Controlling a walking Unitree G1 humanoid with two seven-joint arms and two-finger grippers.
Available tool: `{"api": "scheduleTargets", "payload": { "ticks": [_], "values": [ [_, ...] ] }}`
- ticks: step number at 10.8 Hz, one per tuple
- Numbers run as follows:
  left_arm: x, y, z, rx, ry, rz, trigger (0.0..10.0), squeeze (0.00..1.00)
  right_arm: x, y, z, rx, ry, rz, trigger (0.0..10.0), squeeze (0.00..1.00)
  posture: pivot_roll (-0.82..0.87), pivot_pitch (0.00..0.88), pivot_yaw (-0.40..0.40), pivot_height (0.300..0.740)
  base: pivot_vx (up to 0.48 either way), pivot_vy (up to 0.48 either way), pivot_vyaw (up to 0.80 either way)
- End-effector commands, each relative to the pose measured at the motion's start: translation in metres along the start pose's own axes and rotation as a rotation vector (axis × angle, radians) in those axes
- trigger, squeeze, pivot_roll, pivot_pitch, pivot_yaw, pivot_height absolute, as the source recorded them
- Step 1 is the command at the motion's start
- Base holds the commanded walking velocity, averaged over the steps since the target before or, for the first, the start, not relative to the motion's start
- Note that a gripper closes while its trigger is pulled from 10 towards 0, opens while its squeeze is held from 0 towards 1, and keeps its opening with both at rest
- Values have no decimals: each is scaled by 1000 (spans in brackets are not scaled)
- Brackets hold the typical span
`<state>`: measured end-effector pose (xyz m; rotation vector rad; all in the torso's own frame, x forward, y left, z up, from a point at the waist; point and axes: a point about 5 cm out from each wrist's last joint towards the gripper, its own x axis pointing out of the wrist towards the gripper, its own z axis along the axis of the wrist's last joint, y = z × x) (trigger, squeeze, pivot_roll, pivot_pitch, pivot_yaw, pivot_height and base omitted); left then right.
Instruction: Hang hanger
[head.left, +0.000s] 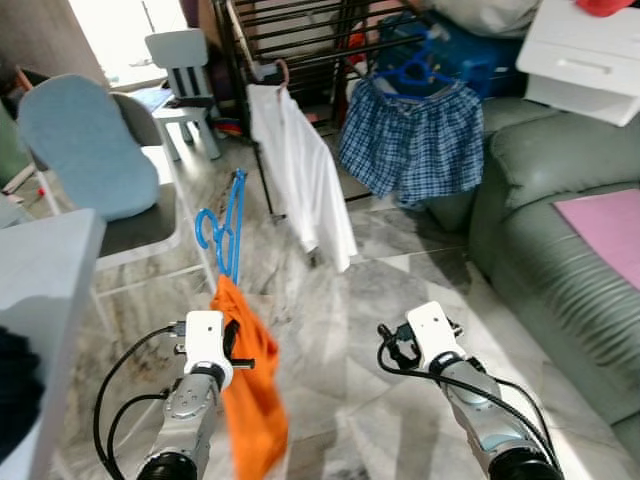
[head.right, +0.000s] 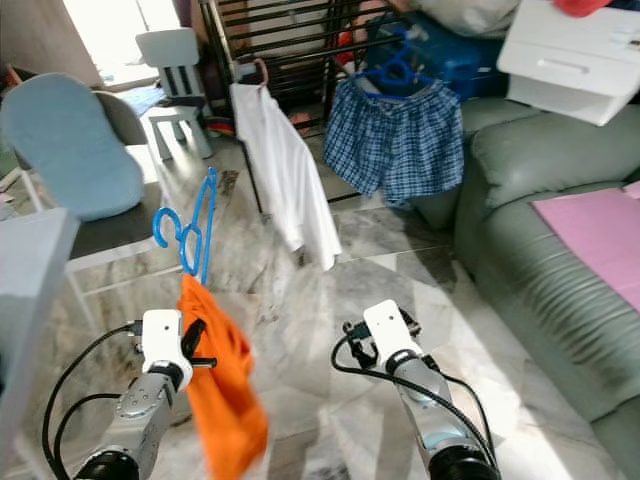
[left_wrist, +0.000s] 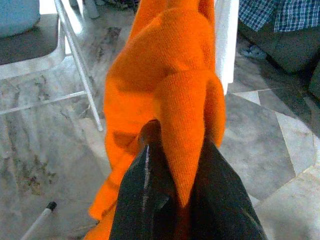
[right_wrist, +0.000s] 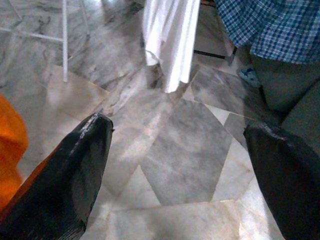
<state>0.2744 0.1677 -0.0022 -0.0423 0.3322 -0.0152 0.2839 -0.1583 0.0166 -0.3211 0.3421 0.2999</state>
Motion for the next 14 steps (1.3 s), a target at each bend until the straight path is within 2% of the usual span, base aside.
{"api": "scheduleTargets", "payload": {
  "ticks": [1,6,7,8,10,11,14],
  "values": [
    [3,0,11,10,-39,1,10000,0,0,-3,3,0,-4,-17,10000,816,-183,0,76,740,0,-319,0],
    [7,0,16,14,-38,-1,10000,0,0,0,4,5,-3,-16,10000,800,-188,0,89,740,0,-322,0],
    [6,-1,17,-2,-57,6,10000,0,0,1,4,6,-3,-14,10000,800,-188,0,89,740,0,0,0],
    [7,0,17,16,-54,17,10000,0,0,2,5,-2,-10,-10,10000,804,-192,0,90,740,0,0,0],
    [7,-1,17,20,-49,5,10000,0,0,2,8,-20,-22,-1,10000,812,-193,0,88,740,0,0,800],
    [7,-1,17,26,-49,4,10000,0,0,3,8,-15,-18,4,10000,804,-193,0,89,740,0,0,613],
    [8,-2,21,36,-59,1,10000,0,1,8,7,-9,-9,9,10000,741,-190,0,99,740,0,0,0]
  ]
}}
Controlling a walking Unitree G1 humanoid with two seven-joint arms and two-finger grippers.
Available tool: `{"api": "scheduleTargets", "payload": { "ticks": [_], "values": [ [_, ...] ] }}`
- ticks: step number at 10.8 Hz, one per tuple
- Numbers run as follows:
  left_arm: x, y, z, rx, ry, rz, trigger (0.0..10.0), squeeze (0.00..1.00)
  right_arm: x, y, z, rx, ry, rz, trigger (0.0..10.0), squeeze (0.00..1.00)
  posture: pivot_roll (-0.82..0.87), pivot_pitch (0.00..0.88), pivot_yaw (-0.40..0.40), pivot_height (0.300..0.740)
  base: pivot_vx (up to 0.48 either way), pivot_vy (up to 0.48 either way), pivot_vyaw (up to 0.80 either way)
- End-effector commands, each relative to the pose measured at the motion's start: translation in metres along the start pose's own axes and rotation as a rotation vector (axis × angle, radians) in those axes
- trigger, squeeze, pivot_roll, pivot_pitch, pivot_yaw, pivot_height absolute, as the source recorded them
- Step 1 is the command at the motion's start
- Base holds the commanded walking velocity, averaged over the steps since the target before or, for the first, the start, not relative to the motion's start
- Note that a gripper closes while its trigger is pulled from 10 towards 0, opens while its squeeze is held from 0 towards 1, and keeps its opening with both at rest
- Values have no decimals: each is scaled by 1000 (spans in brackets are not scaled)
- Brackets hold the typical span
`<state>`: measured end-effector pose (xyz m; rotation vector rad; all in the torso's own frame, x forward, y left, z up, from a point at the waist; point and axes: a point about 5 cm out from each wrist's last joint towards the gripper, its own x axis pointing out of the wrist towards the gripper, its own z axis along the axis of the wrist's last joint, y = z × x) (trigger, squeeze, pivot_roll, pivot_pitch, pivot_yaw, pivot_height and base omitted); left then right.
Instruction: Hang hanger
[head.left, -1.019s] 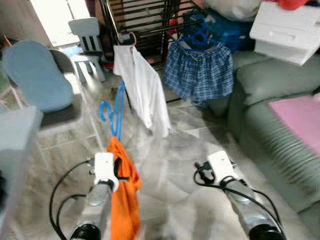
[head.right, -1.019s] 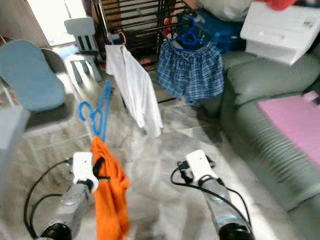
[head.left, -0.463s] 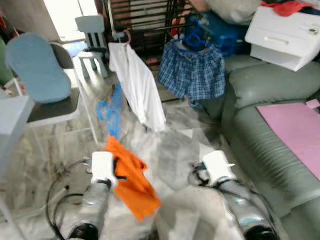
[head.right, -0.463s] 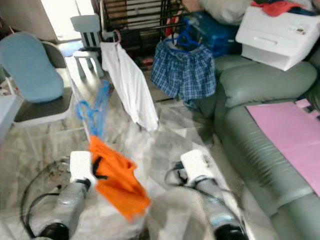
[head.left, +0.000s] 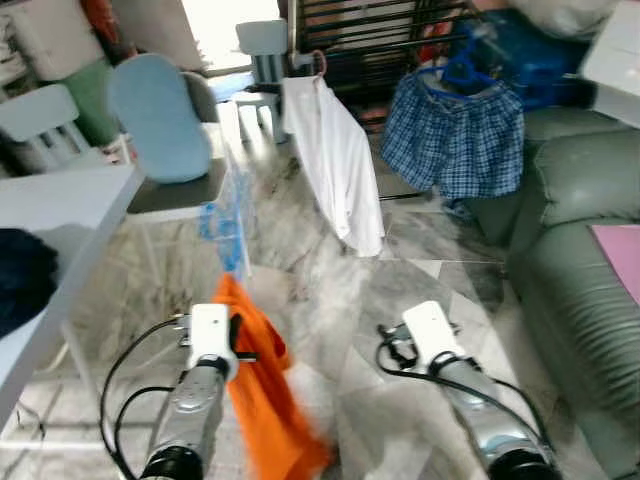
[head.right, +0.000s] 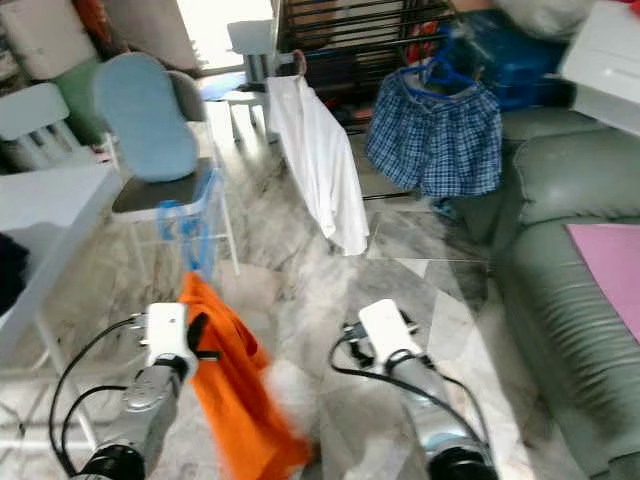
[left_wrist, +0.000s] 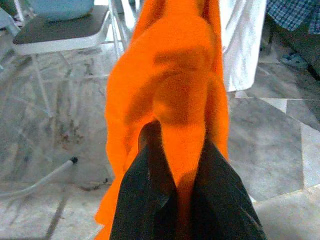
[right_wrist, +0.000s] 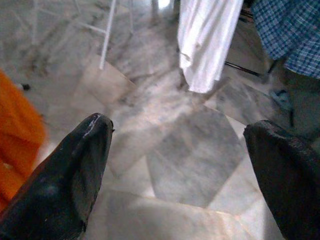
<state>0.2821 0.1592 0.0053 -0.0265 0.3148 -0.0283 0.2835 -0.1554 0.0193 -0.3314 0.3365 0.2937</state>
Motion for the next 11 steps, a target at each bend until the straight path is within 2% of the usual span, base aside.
{"api": "scheduleTargets", "payload": {
  "ticks": [1,3,4,5,6,7,8,10,11],
  "values": [
    [4,7,12,24,-45,12,10000,0,2,8,3,2,-7,21,10000,741,-189,0,102,740,0,0,0],
    [4,7,13,16,-47,17,10000,0,2,9,3,2,-6,25,10000,714,-188,0,96,740,0,0,0],
    [4,6,14,3,-52,5,10000,0,1,8,3,6,-7,25,10000,510,-188,0,96,740,0,0,0],
    [3,5,16,9,-75,-44,10000,0,1,7,4,17,-10,25,10000,0,-169,0,69,740,0,0,0],
    [-2,3,16,35,-101,-129,10000,0,0,8,3,11,-1,37,10000,0,-157,0,60,740,0,0,0],
    [-7,-2,17,166,-118,-276,10000,0,-1,7,-1,-11,15,58,10000,0,-139,0,50,740,0,0,0],
    [-9,-7,22,287,-121,-426,10000,0,-3,-1,-7,-19,39,48,10000,0,-131,0,48,740,0,0,0],
    [-5,-14,42,337,-150,-566,10000,0,0,-11,-3,-18,40,32,10000,0,-134,0,56,740,0,0,0],
    [-4,-25,60,355,-204,-658,10000,0,3,-18,4,0,25,12,10000,0,-140,0,66,740,0,0,0]
  ]
}}
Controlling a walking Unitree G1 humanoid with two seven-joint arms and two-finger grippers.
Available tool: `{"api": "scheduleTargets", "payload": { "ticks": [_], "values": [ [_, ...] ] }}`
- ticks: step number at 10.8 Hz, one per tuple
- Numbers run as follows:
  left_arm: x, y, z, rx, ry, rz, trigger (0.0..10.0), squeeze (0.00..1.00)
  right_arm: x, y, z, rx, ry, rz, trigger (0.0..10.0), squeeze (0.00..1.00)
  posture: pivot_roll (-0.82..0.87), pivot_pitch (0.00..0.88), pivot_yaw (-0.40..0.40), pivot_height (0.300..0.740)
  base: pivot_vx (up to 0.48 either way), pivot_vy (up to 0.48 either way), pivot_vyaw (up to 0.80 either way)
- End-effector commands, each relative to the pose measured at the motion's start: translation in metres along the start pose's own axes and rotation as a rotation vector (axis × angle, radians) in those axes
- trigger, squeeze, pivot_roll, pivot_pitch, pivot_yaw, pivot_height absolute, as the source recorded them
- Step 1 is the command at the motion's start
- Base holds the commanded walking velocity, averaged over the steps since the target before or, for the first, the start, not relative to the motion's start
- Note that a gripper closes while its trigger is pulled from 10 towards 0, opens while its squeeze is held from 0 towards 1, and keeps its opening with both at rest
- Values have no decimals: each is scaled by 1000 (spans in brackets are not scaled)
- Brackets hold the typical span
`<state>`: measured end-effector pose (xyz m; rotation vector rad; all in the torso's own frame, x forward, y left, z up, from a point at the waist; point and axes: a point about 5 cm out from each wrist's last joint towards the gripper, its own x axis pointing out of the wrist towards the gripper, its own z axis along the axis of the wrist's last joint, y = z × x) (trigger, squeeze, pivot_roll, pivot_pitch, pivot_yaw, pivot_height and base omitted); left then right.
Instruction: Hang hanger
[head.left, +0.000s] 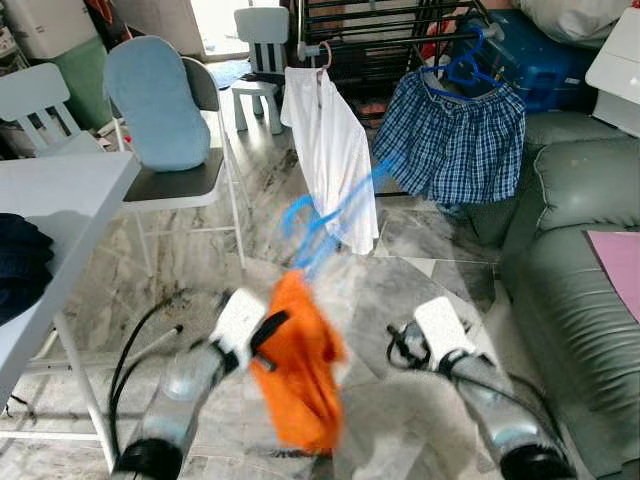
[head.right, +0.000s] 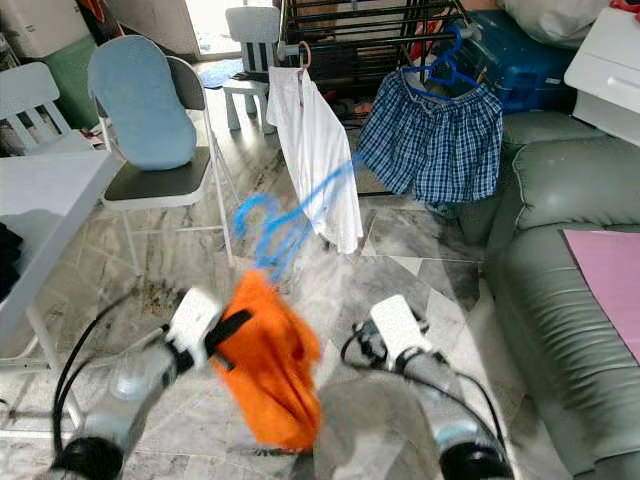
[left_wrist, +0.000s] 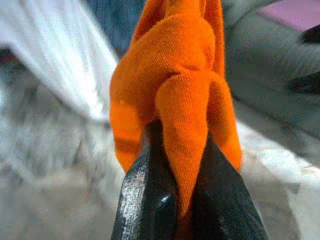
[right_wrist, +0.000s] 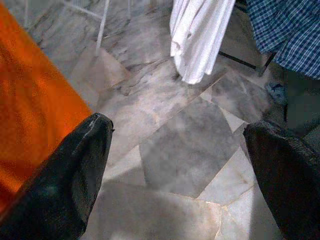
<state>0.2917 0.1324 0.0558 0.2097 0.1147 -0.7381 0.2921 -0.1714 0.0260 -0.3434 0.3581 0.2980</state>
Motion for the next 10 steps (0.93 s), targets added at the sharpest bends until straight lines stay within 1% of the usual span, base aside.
{"api": "scheduleTargets", "payload": {
  "ticks": [1,2,3,4,5,6,7,8,10],
  "values": [
    [5,4,18,57,-52,-42,10000,0,3,-1,5,18,-9,6,10000,0,-145,0,76,740,0,0,0],
    [16,-1,26,141,-52,-113,10000,0,4,1,11,55,-30,59,10000,0,-147,0,81,740,0,0,0],
    [21,-5,27,185,-43,-145,10000,0,4,6,15,70,-52,154,10000,0,-156,0,94,740,0,0,0],
    [25,-7,26,219,-26,-171,10000,0,0,8,19,59,-78,238,10000,0,-166,0,104,740,0,0,0],
    [27,-8,26,228,-19,-174,10000,0,-3,7,20,52,-86,283,10000,0,-174,0,111,740,0,0,0],
    [29,-7,28,237,-23,-172,10000,0,-7,6,20,15,-90,338,10000,0,-181,0,116,740,0,0,0],
    [31,-7,30,249,-31,-178,10000,0,-11,5,20,7,-92,382,10000,0,-188,0,121,740,0,0,0],
    [32,-9,33,254,-47,-192,10000,0,-11,2,20,-2,-92,371,10000,0,-191,0,123,740,0,0,0],
    [33,-15,44,249,-102,-237,10000,0,-4,3,24,-7,-90,335,10000,0,-187,0,127,740,0,0,0]
  ]
}}
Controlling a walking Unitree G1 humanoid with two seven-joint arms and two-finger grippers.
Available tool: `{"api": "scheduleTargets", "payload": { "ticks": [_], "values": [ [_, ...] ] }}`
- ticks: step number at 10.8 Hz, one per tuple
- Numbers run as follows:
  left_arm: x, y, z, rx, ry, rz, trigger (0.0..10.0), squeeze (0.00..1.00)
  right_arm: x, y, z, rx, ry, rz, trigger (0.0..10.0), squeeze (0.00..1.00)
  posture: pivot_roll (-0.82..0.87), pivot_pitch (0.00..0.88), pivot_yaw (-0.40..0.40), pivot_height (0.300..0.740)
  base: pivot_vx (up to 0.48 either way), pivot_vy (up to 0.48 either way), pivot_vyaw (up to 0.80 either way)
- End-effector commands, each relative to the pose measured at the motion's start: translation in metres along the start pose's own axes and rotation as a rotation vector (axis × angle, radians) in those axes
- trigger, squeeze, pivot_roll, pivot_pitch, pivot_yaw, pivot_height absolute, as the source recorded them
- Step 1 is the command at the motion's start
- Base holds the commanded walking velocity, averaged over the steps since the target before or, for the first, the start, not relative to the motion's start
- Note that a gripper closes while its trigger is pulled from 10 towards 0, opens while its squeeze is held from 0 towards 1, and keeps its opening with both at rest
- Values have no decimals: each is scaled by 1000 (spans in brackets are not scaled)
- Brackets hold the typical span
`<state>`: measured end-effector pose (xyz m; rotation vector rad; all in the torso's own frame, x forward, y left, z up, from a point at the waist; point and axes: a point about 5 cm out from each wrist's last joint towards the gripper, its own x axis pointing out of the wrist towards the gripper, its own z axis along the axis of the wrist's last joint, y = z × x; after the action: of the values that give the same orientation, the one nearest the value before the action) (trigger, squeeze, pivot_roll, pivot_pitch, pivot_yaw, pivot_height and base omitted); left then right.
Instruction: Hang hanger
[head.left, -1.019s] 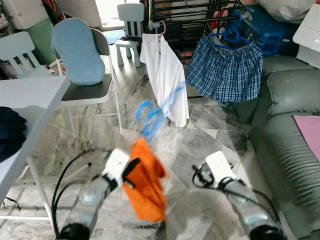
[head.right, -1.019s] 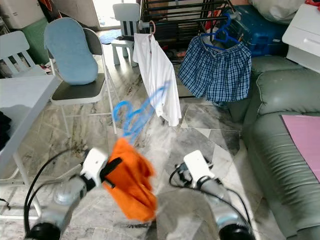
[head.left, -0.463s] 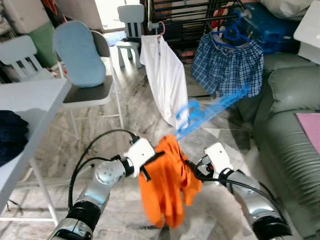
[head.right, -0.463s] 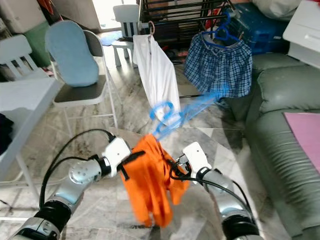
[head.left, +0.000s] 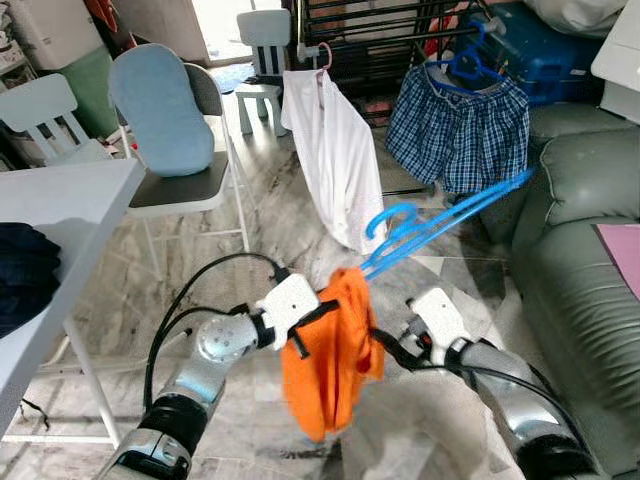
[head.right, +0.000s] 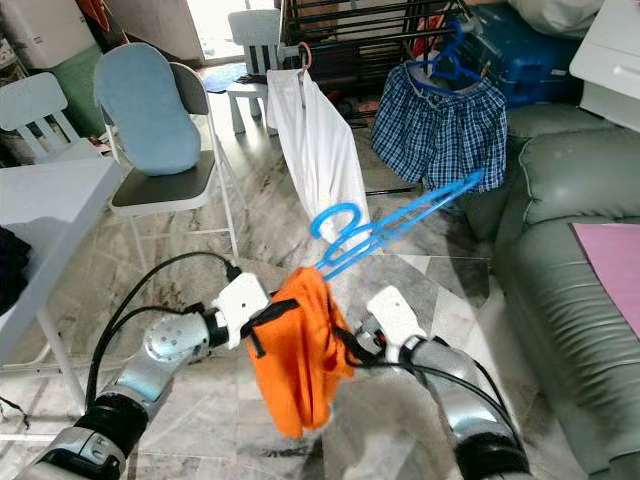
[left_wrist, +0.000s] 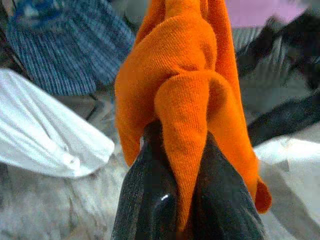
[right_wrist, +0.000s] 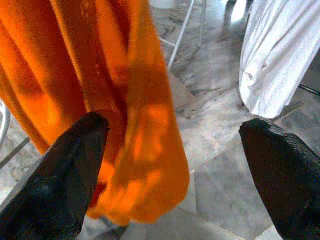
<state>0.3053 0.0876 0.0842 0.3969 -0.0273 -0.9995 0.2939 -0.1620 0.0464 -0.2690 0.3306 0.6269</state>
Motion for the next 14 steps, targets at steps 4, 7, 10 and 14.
{"api": "scheduleTargets", "payload": {
  "ticks": [4,7,10,14],
  "values": [
    [-4,-1,9,19,-47,-26,10000,0,12,-10,12,-33,-9,-93,10000,0,-176,0,118,740,0,0,0],
    [-6,0,17,17,-84,-31,10000,0,19,-13,8,24,25,-133,10000,0,-174,0,116,740,0,0,0],
    [-3,1,29,16,-124,-39,10000,0,21,-8,-7,74,75,-148,10000,0,-173,0,113,740,0,0,0],
    [-11,18,35,32,-123,20,10000,0,2,-17,-47,240,220,-256,0,0,-168,0,109,740,0,0,0]
  ]
}}
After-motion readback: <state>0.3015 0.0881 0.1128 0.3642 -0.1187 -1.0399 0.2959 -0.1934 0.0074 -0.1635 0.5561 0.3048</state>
